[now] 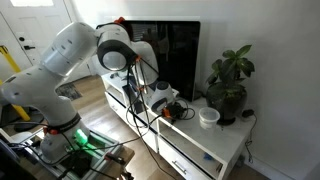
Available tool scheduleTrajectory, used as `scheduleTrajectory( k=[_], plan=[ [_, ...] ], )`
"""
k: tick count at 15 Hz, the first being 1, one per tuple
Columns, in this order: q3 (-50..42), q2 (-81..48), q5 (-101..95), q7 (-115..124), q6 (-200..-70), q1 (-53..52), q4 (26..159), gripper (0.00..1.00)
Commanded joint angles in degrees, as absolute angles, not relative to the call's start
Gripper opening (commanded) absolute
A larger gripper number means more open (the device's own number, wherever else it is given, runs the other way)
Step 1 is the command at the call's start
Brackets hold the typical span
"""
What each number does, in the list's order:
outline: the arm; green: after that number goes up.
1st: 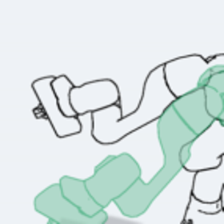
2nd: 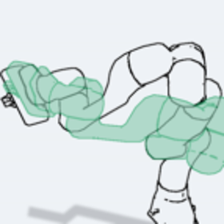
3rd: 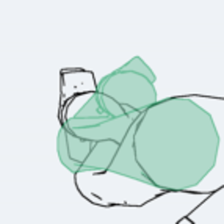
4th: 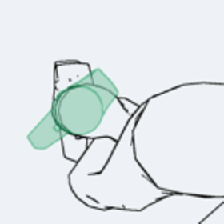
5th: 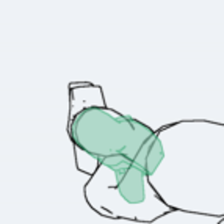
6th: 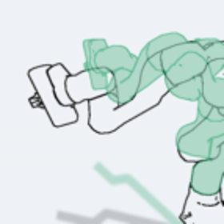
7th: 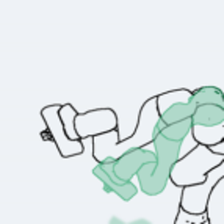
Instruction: Move the spectacle case to the top of the television stand then put the white glasses on the stand
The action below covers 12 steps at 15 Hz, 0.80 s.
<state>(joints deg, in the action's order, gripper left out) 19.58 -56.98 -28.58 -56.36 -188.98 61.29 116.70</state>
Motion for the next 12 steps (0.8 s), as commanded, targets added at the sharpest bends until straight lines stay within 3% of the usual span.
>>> scheduleTrajectory(
  k=[1,2,12],
  plan=[
    [18.90,-58.93,-29.73,-55.99,-188.13,60.78,115.24,0.05],
    [19.06,-58.80,-29.76,-55.98,-188.01,60.92,115.27,0.00],
    [21.29,-57.00,-30.16,-55.84,-188.20,63.05,117.41,0.00]
  ],
)
